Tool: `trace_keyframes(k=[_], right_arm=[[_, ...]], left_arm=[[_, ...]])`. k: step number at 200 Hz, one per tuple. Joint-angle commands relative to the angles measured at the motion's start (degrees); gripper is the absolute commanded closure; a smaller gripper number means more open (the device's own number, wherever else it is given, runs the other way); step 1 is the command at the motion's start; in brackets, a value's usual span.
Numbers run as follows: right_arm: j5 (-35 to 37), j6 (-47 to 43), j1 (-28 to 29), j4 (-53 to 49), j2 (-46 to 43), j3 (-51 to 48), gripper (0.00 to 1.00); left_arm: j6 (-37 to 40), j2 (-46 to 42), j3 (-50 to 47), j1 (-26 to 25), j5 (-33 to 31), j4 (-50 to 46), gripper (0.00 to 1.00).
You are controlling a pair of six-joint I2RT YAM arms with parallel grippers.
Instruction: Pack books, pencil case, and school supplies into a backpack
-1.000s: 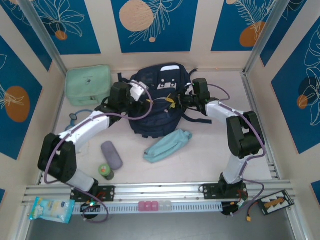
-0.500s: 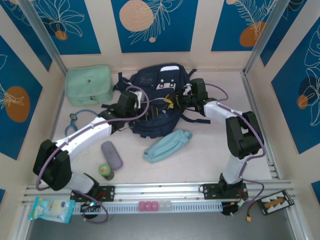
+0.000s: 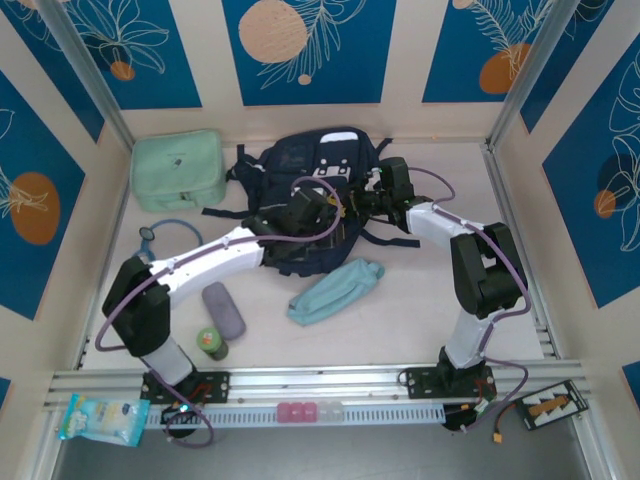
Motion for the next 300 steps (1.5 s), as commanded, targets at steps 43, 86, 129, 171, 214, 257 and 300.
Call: trace_keyframes(k=[43, 86, 129, 171, 214, 257, 300], right_arm=[[-2.74, -0.01, 1.1, 1.86, -0.19, 0.77, 0.86], [-2.82, 0.09, 1.01, 2.14, -0.17, 0.75, 0.86], [-2.59, 0.14, 0.41, 2.0, -0.19, 0.44, 0.86], [-1.57, -0.15, -0.23, 1.53, -0.65, -0.34, 0.87], [-0.13, -2.08, -2.72, 0.74, -1.88, -1.41, 0.9], [-1.09, -4.25, -7.38, 0.65, -2.82, -1.72, 0.9], [-1.82, -5.53, -11.1, 0.13, -3.99, -1.87, 0.9]], left_arm=[[1.97, 7.56, 9.58, -1.7, -6.84, -10.21, 0.61], [1.85, 9.53, 11.64, -1.92, -11.24, -14.0, 0.72], [1.61, 7.37, 9.78, -2.11, -10.21, -11.53, 0.85], [1.59, 5.78, 8.32, -2.11, -8.62, -10.17, 1.0], [5.89, 2.06, 3.64, -0.66, -4.8, -6.8, 1.0], [12.87, -3.55, -7.51, 4.68, 7.8, 4.45, 1.0], [16.66, -6.96, -14.53, 9.57, 10.14, 9.76, 1.0]])
